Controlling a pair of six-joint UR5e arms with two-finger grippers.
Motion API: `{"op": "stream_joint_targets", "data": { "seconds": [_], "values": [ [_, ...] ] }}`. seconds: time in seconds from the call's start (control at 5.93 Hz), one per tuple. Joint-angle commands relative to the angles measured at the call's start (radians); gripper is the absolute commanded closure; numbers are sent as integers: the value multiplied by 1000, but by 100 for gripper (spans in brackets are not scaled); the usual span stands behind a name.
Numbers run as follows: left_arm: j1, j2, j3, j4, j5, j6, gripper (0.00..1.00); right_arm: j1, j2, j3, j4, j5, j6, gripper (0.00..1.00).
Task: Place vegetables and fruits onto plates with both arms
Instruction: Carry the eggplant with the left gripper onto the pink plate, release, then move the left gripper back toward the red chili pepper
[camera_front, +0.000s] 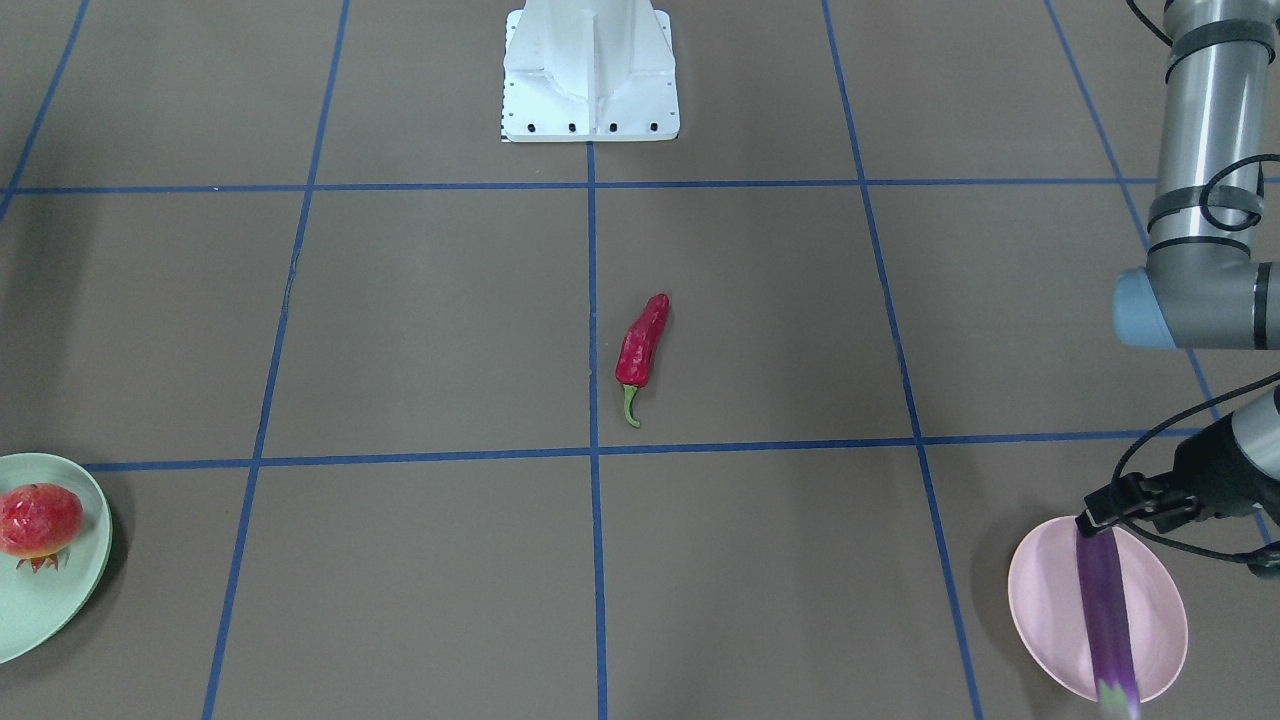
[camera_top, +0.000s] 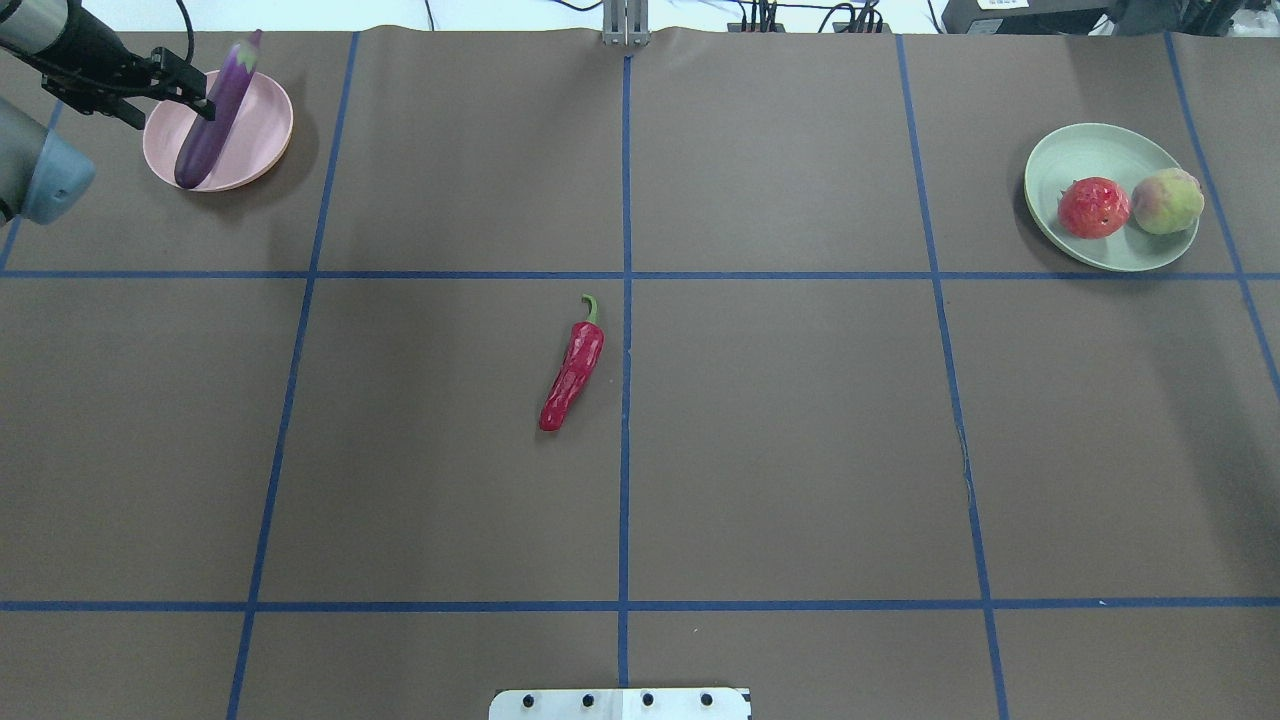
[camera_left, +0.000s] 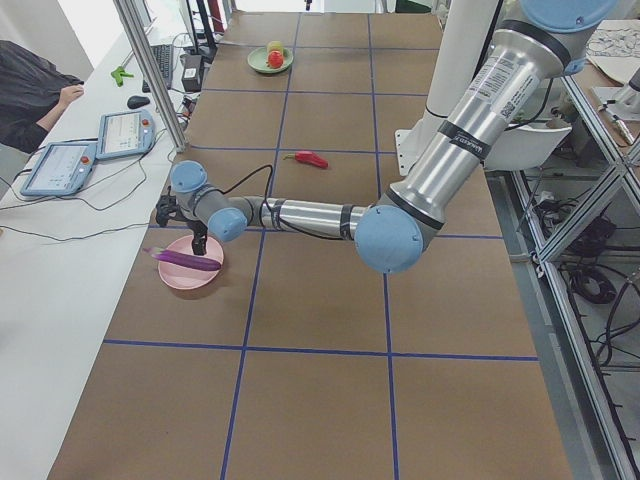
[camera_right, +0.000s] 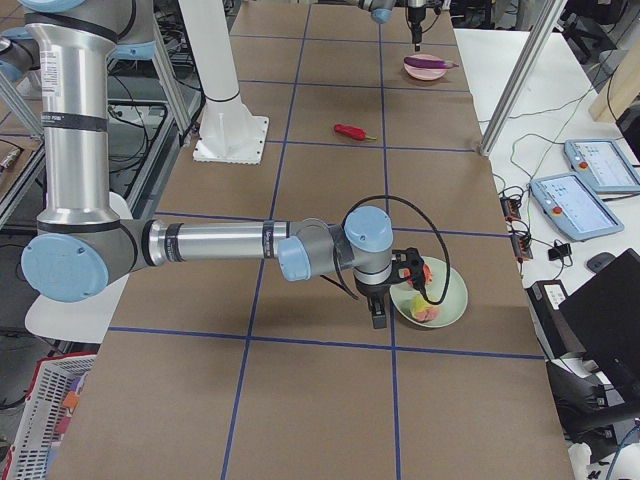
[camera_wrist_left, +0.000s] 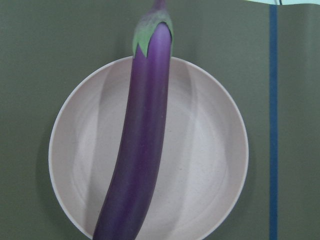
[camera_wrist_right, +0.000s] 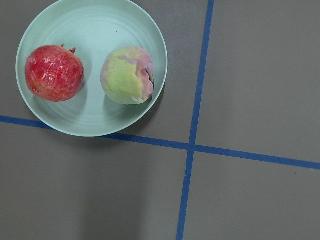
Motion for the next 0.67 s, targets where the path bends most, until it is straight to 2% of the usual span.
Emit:
{"op": "stream_joint_targets", "data": {
  "seconds": [0.0,0.17,0.34,0.51],
  "values": [
    [68,-4,-109,-6,-42,-8,0,2,0,0,0,2,0,0],
    [191,-39,-155,6,-68,-79,0,2,0,0,0,3,0,0],
    [251,-89,-172,4,-29,-276,0,2,0,0,-2,2,0,0],
    [379,-134,-174,10,98,-376,0,2,0,0,-2,2,0,0]
  ]
}}
